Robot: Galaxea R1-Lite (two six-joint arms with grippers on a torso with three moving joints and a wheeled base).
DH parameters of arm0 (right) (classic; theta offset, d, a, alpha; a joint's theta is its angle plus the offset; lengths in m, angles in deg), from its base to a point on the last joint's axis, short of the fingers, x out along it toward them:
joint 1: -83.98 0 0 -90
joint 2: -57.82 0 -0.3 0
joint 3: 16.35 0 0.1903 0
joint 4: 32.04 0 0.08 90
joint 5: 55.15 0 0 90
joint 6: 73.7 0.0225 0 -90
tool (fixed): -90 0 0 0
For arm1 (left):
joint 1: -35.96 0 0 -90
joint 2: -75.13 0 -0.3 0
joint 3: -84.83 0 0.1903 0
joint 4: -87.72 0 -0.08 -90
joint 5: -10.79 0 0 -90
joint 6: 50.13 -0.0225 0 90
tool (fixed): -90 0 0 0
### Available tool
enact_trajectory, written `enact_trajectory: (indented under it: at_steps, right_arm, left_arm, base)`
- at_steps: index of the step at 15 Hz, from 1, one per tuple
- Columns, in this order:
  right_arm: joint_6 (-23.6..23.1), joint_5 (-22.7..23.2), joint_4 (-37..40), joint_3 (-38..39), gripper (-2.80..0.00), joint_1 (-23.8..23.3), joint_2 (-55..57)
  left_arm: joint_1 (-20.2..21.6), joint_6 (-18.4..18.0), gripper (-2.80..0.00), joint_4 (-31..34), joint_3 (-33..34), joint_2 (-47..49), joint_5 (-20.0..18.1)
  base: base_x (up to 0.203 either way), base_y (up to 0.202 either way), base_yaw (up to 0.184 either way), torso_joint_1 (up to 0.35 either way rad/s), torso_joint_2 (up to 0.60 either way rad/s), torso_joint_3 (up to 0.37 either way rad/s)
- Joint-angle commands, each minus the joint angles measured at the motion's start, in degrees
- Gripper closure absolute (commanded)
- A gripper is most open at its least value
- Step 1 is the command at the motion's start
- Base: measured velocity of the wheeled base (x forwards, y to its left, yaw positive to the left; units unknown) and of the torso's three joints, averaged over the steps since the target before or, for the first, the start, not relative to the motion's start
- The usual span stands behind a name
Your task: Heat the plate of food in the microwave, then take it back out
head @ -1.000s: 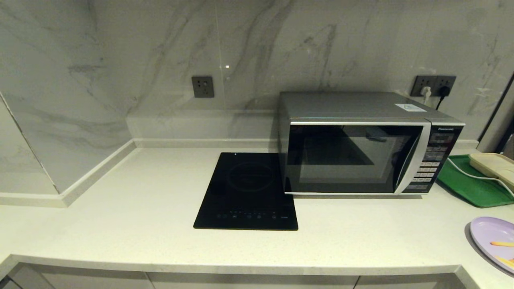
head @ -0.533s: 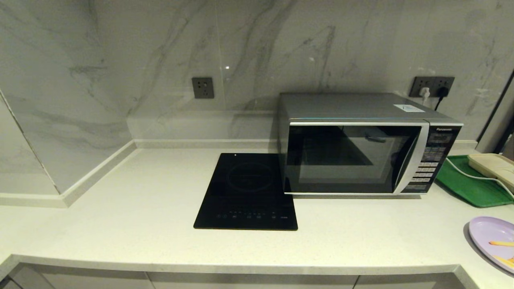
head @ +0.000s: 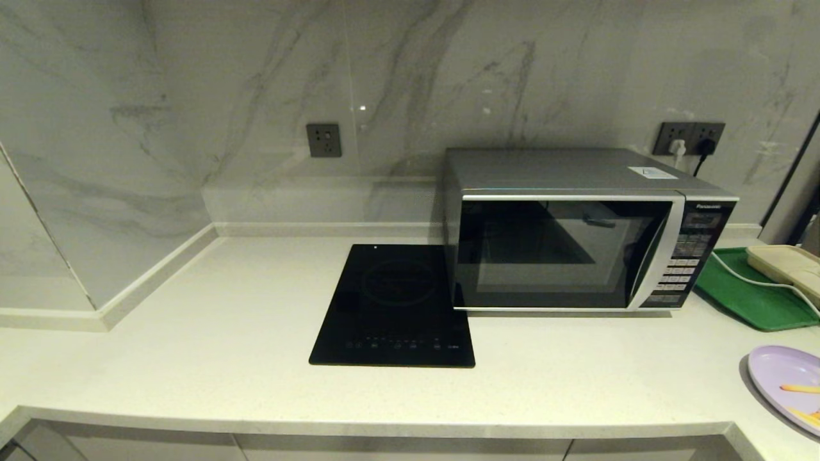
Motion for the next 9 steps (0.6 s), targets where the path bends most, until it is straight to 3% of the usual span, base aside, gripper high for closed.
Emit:
enact_trajectory:
  at_steps: [1,4,9]
  right_arm:
    - [2.29,7.28,-2.41,6.79,0.0,-0.13,-1.43]
    - [3.39,8.98,-18.91,21.54,0.0,-0.12,-1.42]
    - [1.09,5.55,-49.43,46.17,0.0,-0.11,-1.42]
  left_arm:
    - [0.04,0.04,0.0,-0.03,0.01,-0.09,0.02]
    - [0.04,0.04,0.0,-0.03,0.01,-0.07,0.02]
    - [0.04,0.04,0.0,-0.03,0.01,-0.01,0.02]
  base:
    - [0.0,0.0,0.0,0.0,0.0,0.0]
    - [0.0,0.0,0.0,0.0,0.0,0.0]
    - [0.0,0.0,0.0,0.0,0.0,0.0]
